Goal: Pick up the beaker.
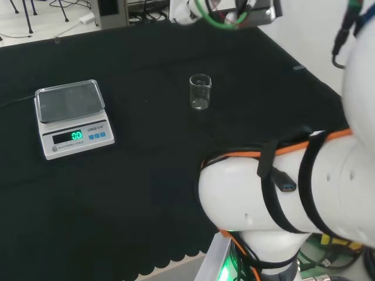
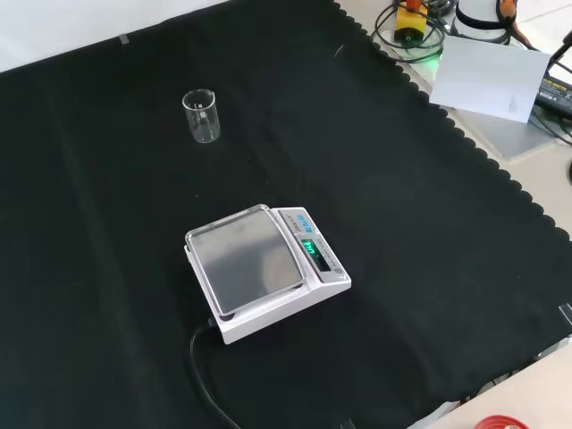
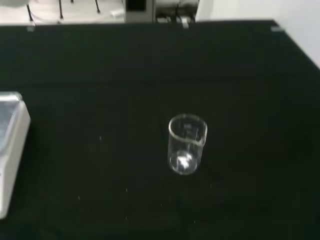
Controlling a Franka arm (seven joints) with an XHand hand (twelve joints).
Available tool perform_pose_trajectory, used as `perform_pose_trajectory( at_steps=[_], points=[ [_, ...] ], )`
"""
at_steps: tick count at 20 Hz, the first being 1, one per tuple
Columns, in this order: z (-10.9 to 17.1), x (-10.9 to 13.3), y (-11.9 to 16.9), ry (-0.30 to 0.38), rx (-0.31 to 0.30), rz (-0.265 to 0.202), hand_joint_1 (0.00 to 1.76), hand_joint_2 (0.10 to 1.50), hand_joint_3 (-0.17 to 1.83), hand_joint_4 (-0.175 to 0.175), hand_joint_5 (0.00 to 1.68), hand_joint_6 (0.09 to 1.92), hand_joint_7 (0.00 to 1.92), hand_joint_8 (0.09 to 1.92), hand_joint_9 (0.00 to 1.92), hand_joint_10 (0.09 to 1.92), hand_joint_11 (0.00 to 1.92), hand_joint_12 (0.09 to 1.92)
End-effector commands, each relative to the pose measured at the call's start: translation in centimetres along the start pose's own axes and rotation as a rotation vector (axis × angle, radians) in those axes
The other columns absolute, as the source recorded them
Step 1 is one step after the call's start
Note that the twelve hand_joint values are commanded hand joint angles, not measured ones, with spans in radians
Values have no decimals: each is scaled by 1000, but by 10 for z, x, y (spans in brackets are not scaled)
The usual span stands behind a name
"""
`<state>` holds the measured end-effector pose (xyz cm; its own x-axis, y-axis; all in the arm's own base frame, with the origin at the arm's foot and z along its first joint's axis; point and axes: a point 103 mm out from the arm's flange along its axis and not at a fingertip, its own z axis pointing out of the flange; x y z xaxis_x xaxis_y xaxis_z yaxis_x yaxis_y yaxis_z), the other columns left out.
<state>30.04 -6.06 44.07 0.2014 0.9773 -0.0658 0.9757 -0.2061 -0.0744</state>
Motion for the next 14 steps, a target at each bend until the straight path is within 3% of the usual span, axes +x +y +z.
perform_pose_trajectory(
  at_steps=[1,7,14],
  points=[
    [56,20,32,-11,61,41,594,699,184,56,129,87,170,654,313,818,0,1590],
    [86,10,54,24,91,97,596,697,182,61,113,87,148,647,299,815,0,1588],
    [108,-11,100,33,75,175,595,695,180,66,96,87,119,644,282,822,0,1572]
  ],
)
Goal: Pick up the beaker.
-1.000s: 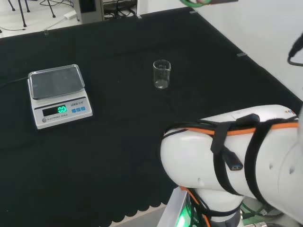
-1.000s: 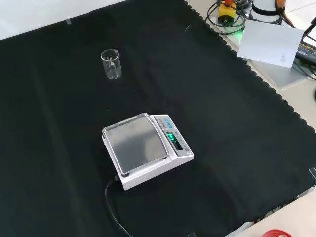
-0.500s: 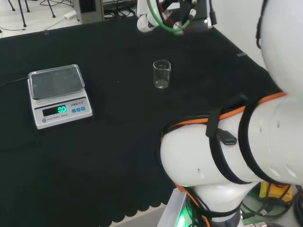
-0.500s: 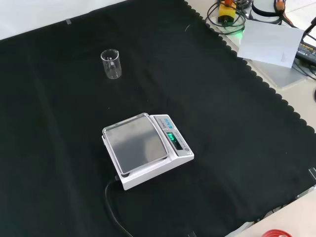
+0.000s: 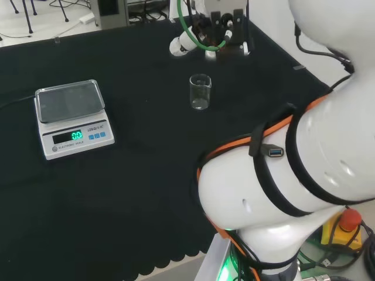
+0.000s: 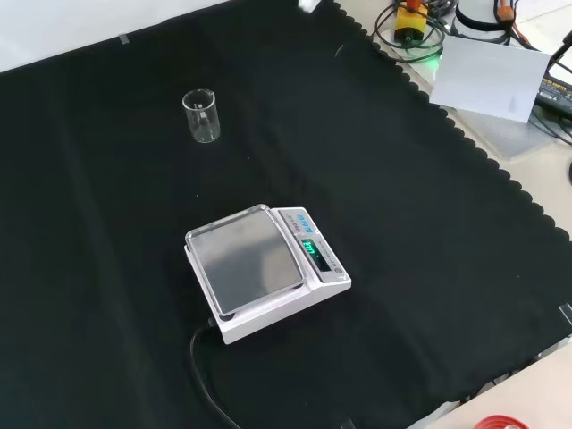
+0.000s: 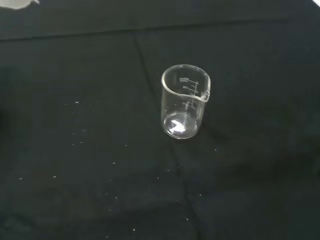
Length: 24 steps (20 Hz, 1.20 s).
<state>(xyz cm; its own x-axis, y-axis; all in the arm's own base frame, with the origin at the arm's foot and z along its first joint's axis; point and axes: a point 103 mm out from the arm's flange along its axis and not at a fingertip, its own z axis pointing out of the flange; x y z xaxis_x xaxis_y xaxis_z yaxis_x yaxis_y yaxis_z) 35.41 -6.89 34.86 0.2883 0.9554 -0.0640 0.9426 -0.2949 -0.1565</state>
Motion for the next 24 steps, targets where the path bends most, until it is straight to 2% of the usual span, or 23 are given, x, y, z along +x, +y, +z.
perform_pose_trajectory(
  at_steps=[1,4,9,16,22,24],
  points=[
    [20,-19,51,30,-10,95,595,694,179,67,93,87,114,644,279,823,0,1568],
    [31,-22,77,34,4,114,594,694,177,71,81,87,99,647,265,831,0,1553],
    [52,-19,118,-23,10,112,595,689,172,76,56,87,83,649,240,836,0,1537],
    [81,-27,172,-43,42,146,613,671,160,77,47,87,75,652,220,842,0,1521],
    [106,-40,200,-47,92,183,596,646,141,90,11,87,40,649,178,854,0,1500],
    [117,-44,203,-42,86,202,591,642,138,94,2,87,31,647,170,855,0,1499]
  ],
)
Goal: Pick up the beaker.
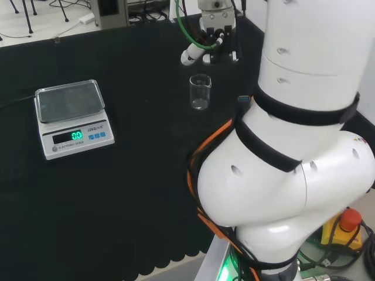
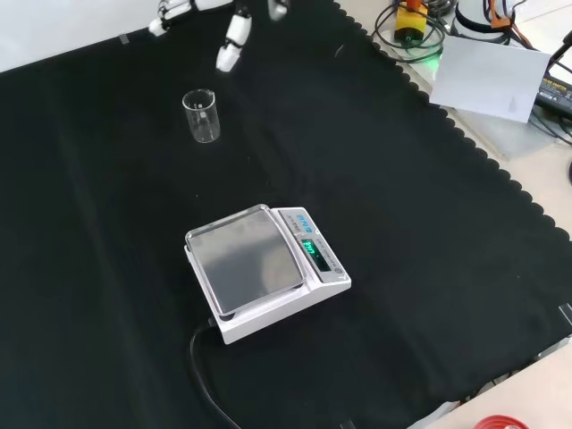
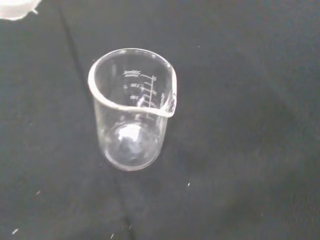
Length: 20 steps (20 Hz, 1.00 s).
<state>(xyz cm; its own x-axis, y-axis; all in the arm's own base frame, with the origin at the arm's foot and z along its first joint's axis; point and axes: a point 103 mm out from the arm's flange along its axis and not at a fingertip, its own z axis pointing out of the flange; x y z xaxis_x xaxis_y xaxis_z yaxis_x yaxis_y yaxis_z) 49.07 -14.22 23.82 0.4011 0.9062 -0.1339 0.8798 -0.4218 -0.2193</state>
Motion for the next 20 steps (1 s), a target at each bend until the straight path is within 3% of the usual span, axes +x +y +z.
perform_pose_trajectory(
  at_steps=[1,4,7,10,20],
  points=[
    [33,-15,40,12,0,77,588,641,136,96,0,87,25,645,165,855,0,1498],
    [49,-15,32,54,-22,114,572,640,127,100,0,87,6,644,143,865,0,1483],
    [60,-11,19,82,-48,118,559,639,124,101,0,87,0,642,136,868,0,1478],
    [71,-2,8,103,-33,124,547,639,121,103,0,87,0,637,133,869,0,1475],
    [91,40,2,119,19,65,495,639,107,107,0,87,0,604,120,877,0,1466]
  ],
)
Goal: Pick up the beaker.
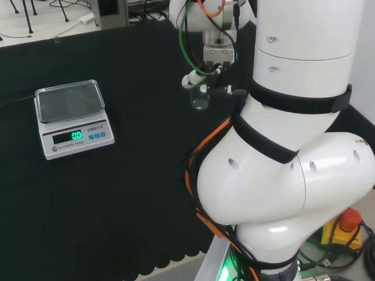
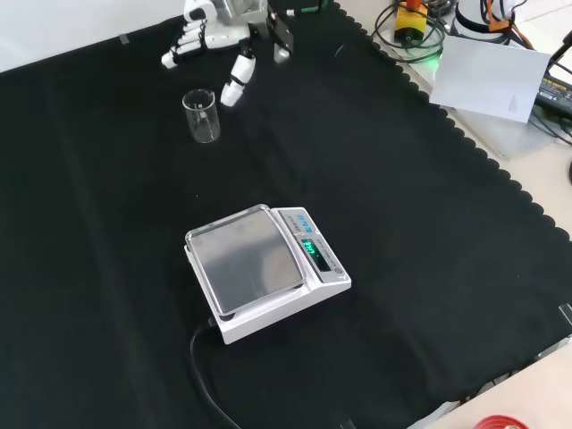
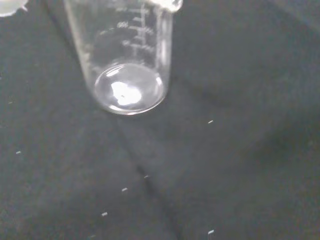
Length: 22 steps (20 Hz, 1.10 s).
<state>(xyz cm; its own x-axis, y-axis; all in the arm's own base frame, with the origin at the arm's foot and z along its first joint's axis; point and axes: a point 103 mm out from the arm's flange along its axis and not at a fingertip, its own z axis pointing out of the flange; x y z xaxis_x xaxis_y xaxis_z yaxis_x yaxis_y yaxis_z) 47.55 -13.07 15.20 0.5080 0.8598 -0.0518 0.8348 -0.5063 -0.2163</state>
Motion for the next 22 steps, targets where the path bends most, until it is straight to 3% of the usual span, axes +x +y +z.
perform_pose_trajectory(
  at_steps=[1,7,8,19,22],
  points=[
    [7,27,1,6,13,-33,490,639,106,107,0,87,0,603,120,878,0,1465],
    [18,39,19,-33,25,-52,475,638,102,110,0,87,0,601,121,880,0,1465],
    [21,41,22,-72,23,-31,474,639,102,110,0,87,0,602,121,881,0,1465],
    [56,24,45,-60,120,3,607,683,114,125,1,87,10,630,140,895,0,1525],
    [56,28,48,-48,55,20,777,701,203,128,58,87,93,669,272,868,84,1608]
  ],
)
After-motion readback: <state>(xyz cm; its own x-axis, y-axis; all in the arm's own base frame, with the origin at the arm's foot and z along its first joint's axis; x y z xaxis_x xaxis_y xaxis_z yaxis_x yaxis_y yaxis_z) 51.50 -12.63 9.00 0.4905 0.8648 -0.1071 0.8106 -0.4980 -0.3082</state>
